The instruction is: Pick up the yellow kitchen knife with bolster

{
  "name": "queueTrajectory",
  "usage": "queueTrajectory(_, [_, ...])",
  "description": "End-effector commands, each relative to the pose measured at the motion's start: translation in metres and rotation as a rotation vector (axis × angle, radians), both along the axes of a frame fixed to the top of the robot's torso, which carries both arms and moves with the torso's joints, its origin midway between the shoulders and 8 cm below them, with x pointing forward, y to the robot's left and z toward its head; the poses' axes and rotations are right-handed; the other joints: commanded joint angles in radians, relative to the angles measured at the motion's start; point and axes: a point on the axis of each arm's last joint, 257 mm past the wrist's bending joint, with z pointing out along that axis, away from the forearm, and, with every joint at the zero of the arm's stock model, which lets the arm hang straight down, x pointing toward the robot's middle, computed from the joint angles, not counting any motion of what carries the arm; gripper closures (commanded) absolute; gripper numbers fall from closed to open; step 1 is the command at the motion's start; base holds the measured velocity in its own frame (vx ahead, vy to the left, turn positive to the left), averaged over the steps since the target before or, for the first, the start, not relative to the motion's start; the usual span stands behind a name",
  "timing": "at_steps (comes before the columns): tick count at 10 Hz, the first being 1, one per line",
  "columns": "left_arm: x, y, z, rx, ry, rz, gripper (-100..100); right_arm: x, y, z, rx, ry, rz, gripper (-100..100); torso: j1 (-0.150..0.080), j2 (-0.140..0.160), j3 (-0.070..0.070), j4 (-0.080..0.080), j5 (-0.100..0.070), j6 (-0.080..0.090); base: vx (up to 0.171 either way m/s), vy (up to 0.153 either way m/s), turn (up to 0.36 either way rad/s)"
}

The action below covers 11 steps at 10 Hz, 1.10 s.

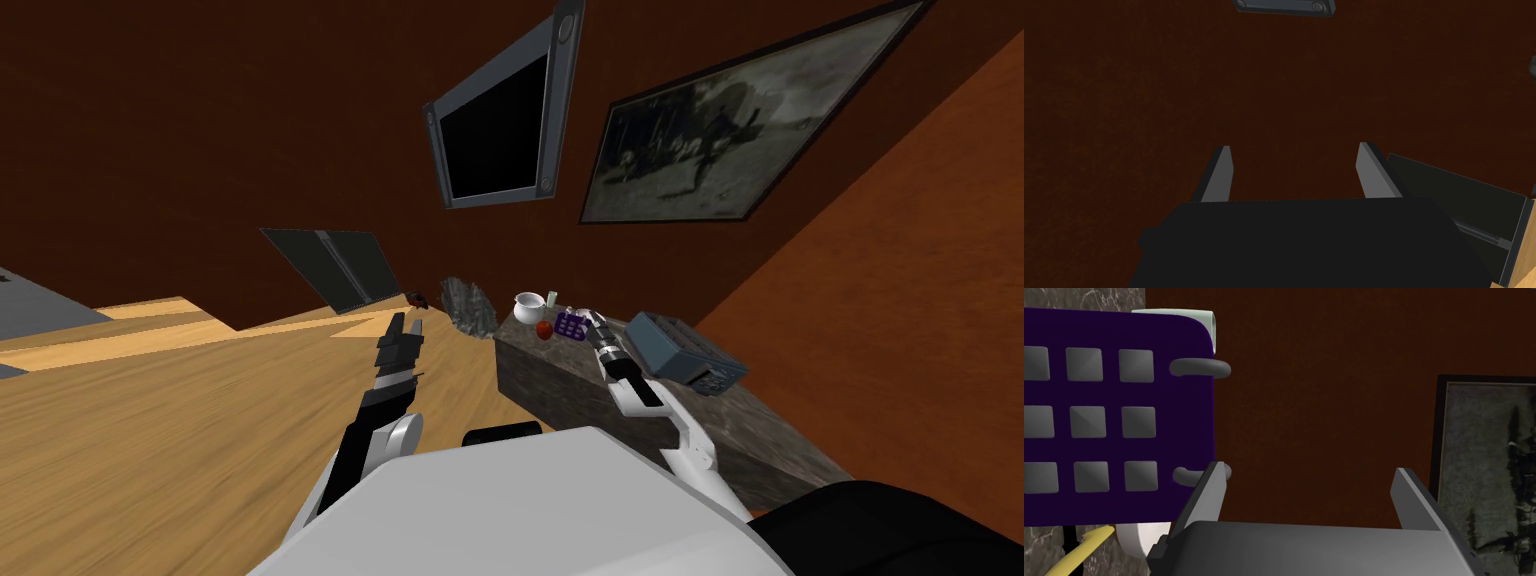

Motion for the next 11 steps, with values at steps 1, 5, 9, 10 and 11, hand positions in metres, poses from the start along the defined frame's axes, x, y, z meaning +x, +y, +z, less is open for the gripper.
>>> queueTrajectory(1, [0.0,0.0,0.0,0.0,0.0,0.0,0,0.002,-0.01,-0.004,0.009,0.028,-0.018,-100,0.0,0.0,0.0,0.0,0.0,0.0,0.006,0.02,0.0])
queueTrajectory(5, [0.0,0.0,0.0,0.0,0.0,0.0,0,0.002,-0.073,-0.032,0.083,0.132,-0.124,-100,-0.001,0.001,0.0,0.0,0.0,0.0,0.014,0.031,0.073])
queueTrajectory(9, [0.0,0.0,0.0,0.0,0.0,0.0,0,-0.005,-0.113,-0.055,0.141,0.219,-0.214,-100,0.0,0.0,0.0,0.0,0.0,0.0,0.018,0.031,0.065])
queueTrajectory(10, [0.0,0.0,0.0,0.0,0.0,0.0,0,-0.008,-0.14,-0.055,0.186,0.228,-0.261,-100,0.0,0.0,0.0,0.0,0.0,0.0,0.034,0.042,0.156])
queueTrajectory(11, [0.0,0.0,0.0,0.0,0.0,0.0,0,-0.013,-0.148,-0.069,0.198,0.267,-0.29,-100,0.0,-0.001,-0.001,0.0,0.0,0.0,0.028,0.033,0.058])
